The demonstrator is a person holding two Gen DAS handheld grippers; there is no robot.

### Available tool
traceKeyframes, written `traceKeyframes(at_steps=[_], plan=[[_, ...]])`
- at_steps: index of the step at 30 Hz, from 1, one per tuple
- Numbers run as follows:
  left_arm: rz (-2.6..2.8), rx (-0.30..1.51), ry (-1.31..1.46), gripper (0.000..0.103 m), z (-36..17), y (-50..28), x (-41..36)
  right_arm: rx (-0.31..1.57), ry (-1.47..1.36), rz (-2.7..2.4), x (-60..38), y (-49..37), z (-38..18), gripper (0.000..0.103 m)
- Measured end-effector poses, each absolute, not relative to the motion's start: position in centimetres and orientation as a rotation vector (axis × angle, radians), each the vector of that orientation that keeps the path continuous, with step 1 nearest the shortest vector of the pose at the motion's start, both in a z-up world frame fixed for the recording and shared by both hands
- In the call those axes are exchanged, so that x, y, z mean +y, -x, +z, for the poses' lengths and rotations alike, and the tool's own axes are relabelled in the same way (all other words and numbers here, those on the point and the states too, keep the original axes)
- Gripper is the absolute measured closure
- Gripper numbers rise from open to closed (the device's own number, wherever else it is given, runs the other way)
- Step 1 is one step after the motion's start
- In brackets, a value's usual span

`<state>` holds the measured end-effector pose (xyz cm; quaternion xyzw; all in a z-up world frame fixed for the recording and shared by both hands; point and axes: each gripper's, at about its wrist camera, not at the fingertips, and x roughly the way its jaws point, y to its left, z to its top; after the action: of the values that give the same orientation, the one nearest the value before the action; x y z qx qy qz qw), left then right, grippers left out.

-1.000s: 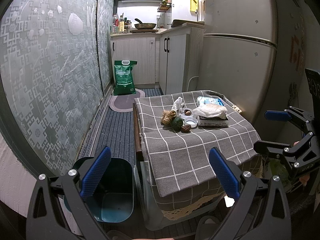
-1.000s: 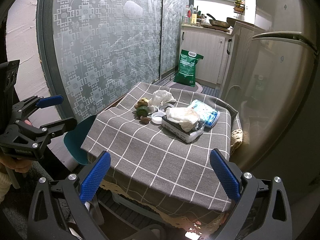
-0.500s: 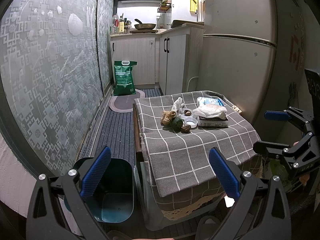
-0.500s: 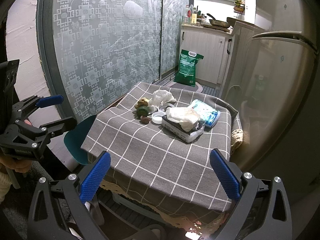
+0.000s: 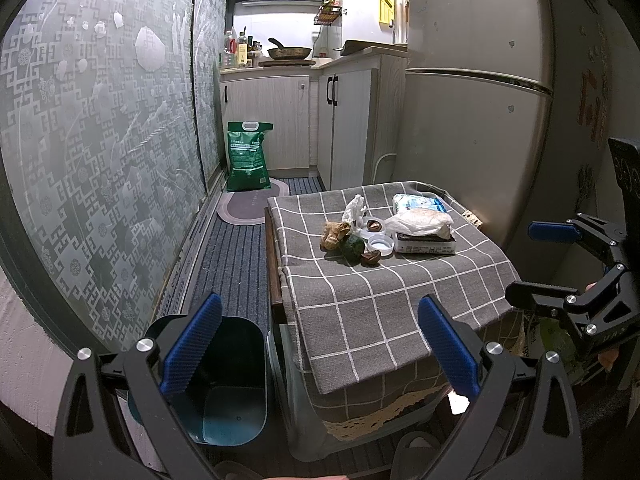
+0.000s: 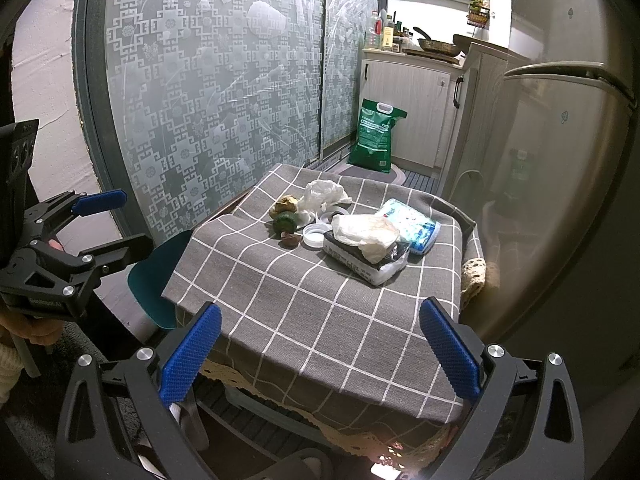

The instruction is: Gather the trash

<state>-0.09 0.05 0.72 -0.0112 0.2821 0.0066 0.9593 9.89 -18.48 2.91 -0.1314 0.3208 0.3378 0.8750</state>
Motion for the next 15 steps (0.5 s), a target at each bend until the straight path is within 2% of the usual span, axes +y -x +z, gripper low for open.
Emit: traceKeyframes(at_steps=[15], plan=[[0.010,0.572,0.006,0.003,1.37,-0.26,-0.31,0.660,0.253,0.694,-18.93,-9.84,3.59,0.003]])
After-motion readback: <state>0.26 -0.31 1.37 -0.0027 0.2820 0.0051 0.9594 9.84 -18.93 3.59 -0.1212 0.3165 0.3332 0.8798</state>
